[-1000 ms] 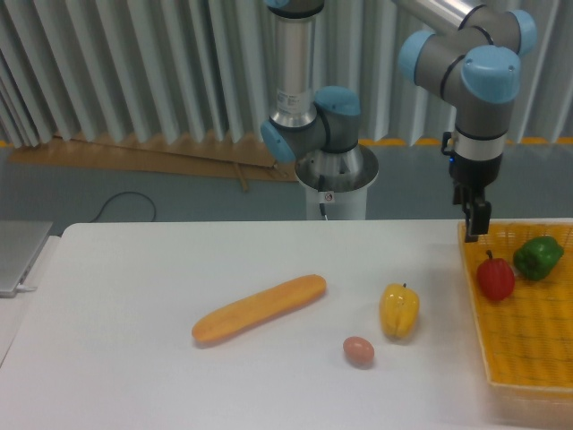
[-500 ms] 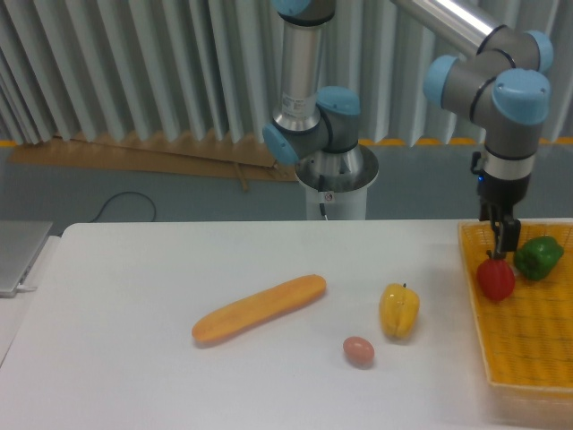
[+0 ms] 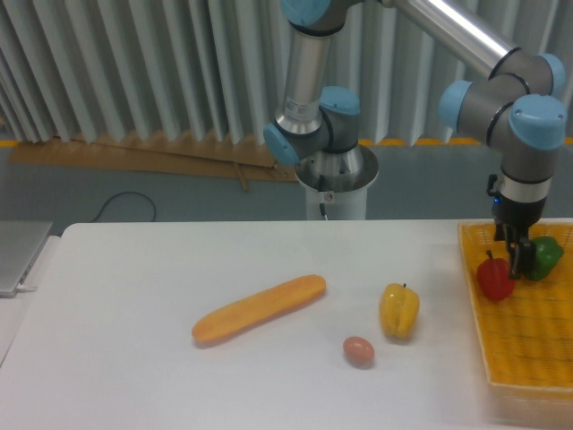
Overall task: Place the red pepper on the table
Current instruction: 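Lower the gripper onto the red pepper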
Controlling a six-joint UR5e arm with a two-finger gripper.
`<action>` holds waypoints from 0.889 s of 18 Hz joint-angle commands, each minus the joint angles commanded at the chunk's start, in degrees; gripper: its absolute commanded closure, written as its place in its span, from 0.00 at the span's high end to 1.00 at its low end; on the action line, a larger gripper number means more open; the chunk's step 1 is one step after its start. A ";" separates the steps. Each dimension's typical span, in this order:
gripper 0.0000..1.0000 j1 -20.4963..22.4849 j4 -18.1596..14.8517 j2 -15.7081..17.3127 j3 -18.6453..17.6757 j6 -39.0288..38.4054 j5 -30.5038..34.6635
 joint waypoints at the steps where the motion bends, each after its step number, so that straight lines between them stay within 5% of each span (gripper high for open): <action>1: 1.00 -0.09 -0.53 0.17 0.01 7.98 0.16; 6: 1.00 -0.09 -1.76 0.35 -0.17 13.06 0.33; 16: 1.00 1.23 -0.53 -2.37 0.27 36.35 5.96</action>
